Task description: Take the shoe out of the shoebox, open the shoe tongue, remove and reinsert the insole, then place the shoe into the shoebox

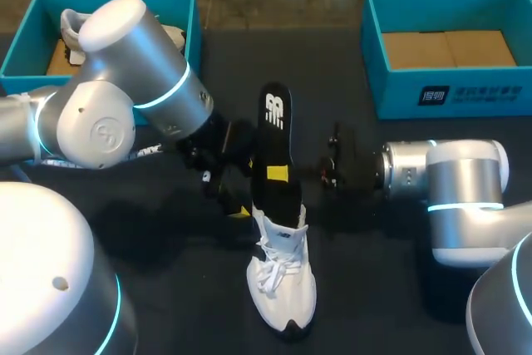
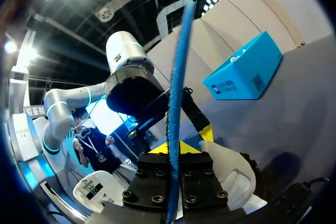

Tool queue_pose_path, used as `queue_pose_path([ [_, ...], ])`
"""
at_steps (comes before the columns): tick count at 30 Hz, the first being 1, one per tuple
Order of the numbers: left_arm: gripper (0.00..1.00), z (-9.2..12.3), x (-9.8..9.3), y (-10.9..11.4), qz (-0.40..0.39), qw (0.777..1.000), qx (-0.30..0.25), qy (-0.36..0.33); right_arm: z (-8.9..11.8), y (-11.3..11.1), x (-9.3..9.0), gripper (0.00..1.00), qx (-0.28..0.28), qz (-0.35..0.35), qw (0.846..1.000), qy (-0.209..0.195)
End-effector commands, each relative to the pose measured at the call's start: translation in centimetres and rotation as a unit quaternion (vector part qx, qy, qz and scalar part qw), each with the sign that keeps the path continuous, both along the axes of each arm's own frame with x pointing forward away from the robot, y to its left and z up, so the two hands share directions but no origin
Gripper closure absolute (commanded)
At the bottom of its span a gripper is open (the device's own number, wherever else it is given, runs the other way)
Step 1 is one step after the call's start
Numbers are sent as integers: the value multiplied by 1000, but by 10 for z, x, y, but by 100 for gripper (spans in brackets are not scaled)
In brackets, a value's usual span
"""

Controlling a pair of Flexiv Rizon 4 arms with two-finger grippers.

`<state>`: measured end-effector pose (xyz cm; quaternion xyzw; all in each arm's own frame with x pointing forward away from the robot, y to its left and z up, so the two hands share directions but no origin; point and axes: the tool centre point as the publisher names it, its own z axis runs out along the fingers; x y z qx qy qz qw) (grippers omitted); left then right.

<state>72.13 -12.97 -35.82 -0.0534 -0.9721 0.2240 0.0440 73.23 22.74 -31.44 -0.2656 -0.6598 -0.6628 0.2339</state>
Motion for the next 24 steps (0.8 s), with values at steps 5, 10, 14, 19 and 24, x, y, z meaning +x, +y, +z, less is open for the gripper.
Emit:
queue_pose_path([
  [5,0,-2,0,-1,0,1000,0,-1,-23,-3,-24,100,21,-10,1000,10],
  [10,0,-2,0,-1,0,1000,0,-1,-30,-1,-37,100,24,-4,1000,14],
  [14,0,-2,0,-1,0,1000,0,-1,-30,0,-40,100,18,8,1000,18],
  [19,0,-2,0,-1,0,1000,0,-1,-20,3,-37,74,10,14,1000,11],
  [24,0,-2,0,-1,0,1000,0,-1,-5,4,-28,56,-7,20,1000,-4],
])
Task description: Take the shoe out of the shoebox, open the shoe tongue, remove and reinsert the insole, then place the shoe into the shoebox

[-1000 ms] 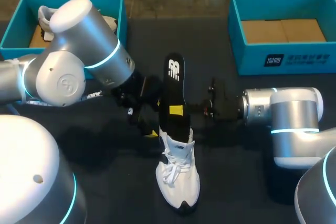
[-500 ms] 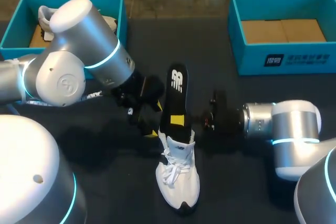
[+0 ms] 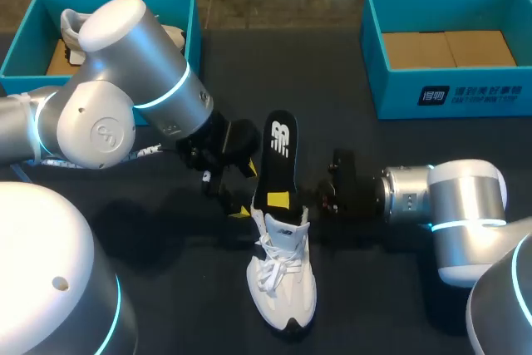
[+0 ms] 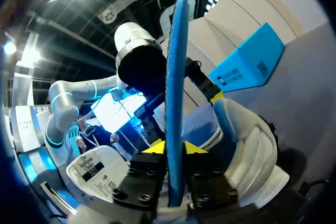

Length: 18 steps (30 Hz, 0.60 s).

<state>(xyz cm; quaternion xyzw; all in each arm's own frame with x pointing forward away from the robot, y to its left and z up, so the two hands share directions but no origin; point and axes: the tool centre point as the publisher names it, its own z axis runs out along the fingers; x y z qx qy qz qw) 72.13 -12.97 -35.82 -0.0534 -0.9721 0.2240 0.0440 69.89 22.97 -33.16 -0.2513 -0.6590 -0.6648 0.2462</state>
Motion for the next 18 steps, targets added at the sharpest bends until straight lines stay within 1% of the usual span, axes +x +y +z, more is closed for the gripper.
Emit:
queue_pose_path([
  [1,0,-2,0,-1,0,1000,0,-1,14,1,7,57,-17,3,1000,-3],
  [7,0,-2,0,-1,0,1000,0,-1,21,2,16,61,-25,0,1000,-4],
  [10,0,-2,0,-1,0,1000,0,-1,23,2,24,65,-30,-4,1000,-2],
  [12,0,-2,0,-1,0,1000,0,-1,23,2,28,71,-30,-5,1000,0],
  [13,0,-2,0,-1,0,1000,0,-1,23,2,30,79,-30,-6,1000,1],
  [14,0,-2,0,-1,0,1000,0,-1,22,2,31,96,-32,-6,999,3],
  [15,0,-2,0,-1,0,1000,0,-1,21,2,32,100,-33,-6,999,6],
  [18,0,-2,0,-1,0,1000,0,-1,15,2,33,100,-31,-8,999,22],
])
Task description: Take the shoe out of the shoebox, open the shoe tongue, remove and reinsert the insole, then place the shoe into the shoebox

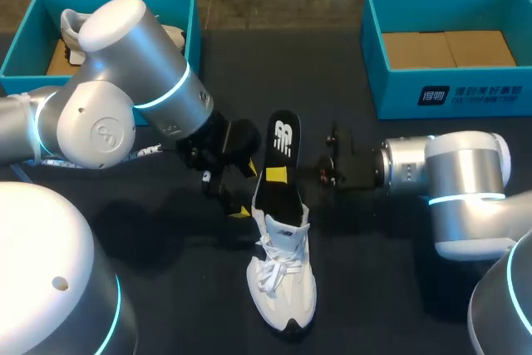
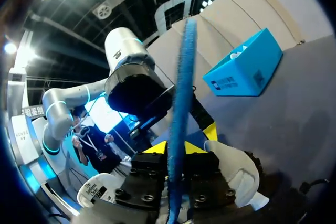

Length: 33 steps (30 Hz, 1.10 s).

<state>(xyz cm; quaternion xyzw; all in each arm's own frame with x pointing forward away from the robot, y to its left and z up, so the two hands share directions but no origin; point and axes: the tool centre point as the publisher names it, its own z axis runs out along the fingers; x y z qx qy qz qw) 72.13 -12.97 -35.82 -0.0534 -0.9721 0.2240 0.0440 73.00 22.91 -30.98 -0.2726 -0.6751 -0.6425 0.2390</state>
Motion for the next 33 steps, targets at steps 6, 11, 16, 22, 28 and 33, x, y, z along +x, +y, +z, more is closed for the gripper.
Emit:
queue_pose_path([
  [6,0,-2,0,-1,0,1000,0,-1,-22,2,-14,100,6,-14,998,53],
  [11,0,-2,0,-1,0,1000,0,-1,-30,2,-30,100,10,-21,997,76],
  [16,0,-2,0,-1,0,1000,0,-1,-37,4,-37,100,-2,-19,994,111],
  [22,0,-2,0,-1,0,1000,0,-1,-24,7,-33,60,-17,-15,996,90],
  [28,0,-2,0,-1,0,1000,0,-1,-6,8,-21,47,-31,-10,998,57],
  [33,0,-2,0,-1,0,1000,0,-1,-6,6,-9,55,-32,-8,998,54],
])
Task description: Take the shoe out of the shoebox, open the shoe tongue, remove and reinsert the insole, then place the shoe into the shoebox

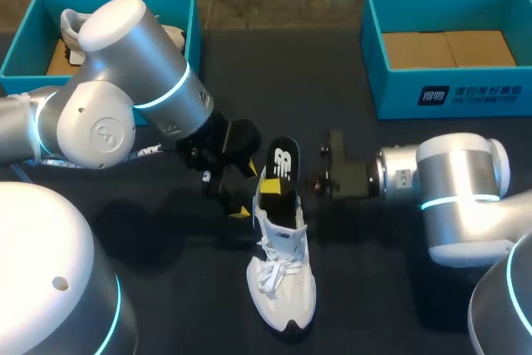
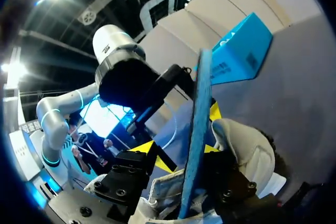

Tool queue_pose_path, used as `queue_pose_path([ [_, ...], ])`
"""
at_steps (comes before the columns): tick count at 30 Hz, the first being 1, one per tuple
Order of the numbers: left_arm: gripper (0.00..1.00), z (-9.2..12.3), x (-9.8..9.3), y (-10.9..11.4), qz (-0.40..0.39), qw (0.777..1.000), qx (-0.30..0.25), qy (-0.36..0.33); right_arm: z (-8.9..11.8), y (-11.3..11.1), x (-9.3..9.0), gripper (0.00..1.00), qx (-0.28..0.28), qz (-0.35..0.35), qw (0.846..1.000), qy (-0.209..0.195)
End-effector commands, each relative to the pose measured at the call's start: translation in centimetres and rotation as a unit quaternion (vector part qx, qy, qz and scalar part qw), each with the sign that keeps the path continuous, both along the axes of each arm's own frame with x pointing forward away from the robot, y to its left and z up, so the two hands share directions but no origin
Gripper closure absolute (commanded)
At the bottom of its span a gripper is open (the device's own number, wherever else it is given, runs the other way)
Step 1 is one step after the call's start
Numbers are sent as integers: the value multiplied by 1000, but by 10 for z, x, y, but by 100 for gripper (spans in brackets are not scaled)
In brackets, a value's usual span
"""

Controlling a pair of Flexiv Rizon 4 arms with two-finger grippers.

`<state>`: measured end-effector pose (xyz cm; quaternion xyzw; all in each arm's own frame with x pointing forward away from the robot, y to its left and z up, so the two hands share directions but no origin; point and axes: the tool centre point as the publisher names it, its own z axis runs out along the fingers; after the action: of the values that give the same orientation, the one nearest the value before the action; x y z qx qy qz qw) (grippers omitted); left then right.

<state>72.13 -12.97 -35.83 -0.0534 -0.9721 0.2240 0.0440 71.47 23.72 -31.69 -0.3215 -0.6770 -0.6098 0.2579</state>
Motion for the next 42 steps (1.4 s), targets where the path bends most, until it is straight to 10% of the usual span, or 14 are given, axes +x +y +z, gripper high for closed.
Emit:
queue_pose_path([
  [1,0,-2,0,-1,0,1000,0,-1,1,-3,8,57,-1,4,1000,3],
  [11,0,-2,0,-1,0,1000,0,-1,-4,-7,7,60,13,-16,1000,4],
  [15,0,-2,0,-1,0,1000,0,-1,-3,-5,4,100,11,-19,1000,1],
  [33,0,-2,0,-1,0,1000,0,-1,-21,6,-24,100,-25,-23,997,63],
  [36,0,-2,0,-1,0,1000,0,-1,-11,5,-23,60,-34,-24,998,44],
  [42,0,-2,0,-1,0,1000,0,-1,2,3,-20,53,-44,-35,998,14],
])
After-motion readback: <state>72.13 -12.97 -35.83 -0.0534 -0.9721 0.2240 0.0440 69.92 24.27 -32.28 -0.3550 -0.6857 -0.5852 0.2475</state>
